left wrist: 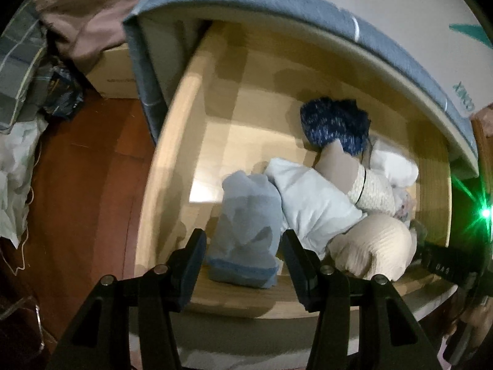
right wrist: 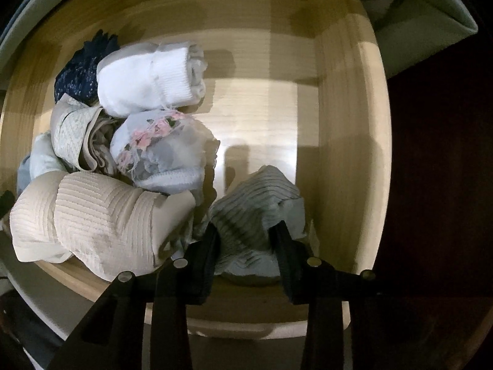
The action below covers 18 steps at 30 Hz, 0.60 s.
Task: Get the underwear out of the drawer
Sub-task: 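Grasp the grey striped garment with the right tool while the left tool lowers toward the light blue sock, then close the left tool on the light blue sock and lift it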
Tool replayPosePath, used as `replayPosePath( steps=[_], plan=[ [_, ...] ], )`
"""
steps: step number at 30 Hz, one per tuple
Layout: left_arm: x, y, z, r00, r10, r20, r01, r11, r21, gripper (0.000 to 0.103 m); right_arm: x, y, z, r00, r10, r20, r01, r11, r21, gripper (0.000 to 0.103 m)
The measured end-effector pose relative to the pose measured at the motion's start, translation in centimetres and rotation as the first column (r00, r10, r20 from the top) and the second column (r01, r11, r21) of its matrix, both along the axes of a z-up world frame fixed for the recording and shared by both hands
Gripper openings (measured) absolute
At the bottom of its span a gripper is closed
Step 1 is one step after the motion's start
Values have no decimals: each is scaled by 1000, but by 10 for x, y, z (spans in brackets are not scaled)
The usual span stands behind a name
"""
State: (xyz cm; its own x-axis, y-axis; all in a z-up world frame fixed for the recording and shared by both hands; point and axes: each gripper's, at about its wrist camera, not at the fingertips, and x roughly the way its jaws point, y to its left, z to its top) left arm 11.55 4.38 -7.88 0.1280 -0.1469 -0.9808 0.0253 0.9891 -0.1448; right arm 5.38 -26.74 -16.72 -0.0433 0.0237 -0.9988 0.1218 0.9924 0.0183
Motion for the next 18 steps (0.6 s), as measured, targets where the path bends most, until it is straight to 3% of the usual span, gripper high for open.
replayPosePath(
  steps=[3, 10, 12, 18],
  plan=[
    [2, -5, -7, 999, -32, -42, 31, 999, -8, 52, 18, -6, 9, 1000, 0, 8, 0, 1000, 10, 41],
    [11, -9, -26, 993, -44, -112, 51, 997, 59, 52, 20, 6, -6, 1000, 10, 14, -10, 1000, 1, 46],
    [14, -12, -32, 989, -55, -137, 65, 995, 73, 54, 34, 33, -10, 1000, 18, 11, -18, 1000, -10, 48],
    [22, -18, -45, 980, -66, -187, 85, 992, 91, 57, 48, 47, -14, 999, 41, -17, -41, 999, -13, 55]
  ],
)
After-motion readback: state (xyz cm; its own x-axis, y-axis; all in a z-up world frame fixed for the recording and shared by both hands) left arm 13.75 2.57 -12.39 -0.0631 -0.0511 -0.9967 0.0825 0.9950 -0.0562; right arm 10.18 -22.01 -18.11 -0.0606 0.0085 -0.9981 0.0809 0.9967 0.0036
